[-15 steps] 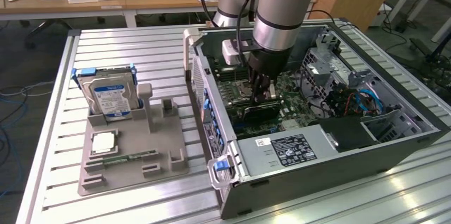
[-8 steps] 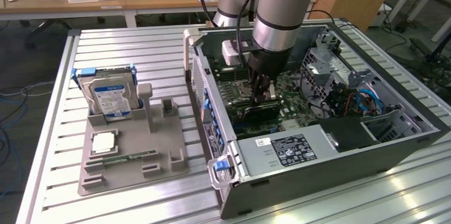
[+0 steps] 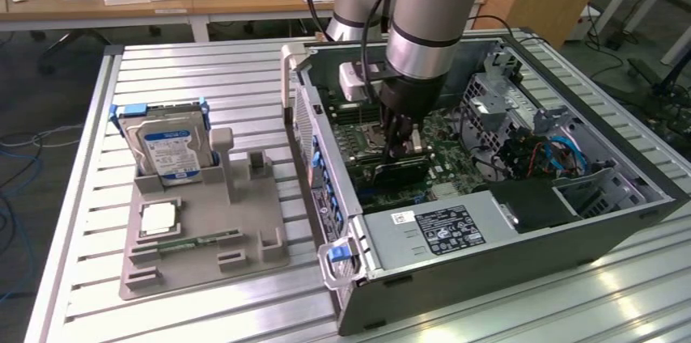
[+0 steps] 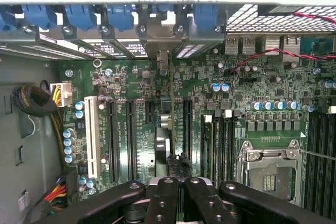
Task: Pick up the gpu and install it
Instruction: 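Press down on the gpu until it lock into place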
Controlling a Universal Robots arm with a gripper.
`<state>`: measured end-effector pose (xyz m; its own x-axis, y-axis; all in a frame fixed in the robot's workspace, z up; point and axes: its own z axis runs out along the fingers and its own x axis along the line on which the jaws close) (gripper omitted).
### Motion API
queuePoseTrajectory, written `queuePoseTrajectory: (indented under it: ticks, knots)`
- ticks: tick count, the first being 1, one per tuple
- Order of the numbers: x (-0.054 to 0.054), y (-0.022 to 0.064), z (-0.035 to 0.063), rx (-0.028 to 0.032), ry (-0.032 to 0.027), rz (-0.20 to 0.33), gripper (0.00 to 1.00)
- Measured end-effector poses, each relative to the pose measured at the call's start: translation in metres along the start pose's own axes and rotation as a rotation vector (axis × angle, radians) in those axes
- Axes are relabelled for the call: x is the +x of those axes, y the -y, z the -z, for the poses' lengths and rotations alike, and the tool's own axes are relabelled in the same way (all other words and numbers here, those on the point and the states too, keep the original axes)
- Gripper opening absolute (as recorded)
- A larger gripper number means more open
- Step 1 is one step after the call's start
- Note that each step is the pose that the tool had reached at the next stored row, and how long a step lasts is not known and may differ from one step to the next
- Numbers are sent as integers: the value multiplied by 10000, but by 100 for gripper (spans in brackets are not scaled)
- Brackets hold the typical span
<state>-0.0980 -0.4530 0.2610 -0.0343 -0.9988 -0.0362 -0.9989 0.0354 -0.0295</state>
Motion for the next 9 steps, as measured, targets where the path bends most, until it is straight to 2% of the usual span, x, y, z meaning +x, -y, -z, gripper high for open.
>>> queuePoseTrajectory:
  ticks: [9]
  knots:
    - [2,-16,-21,13,-5,2,11]
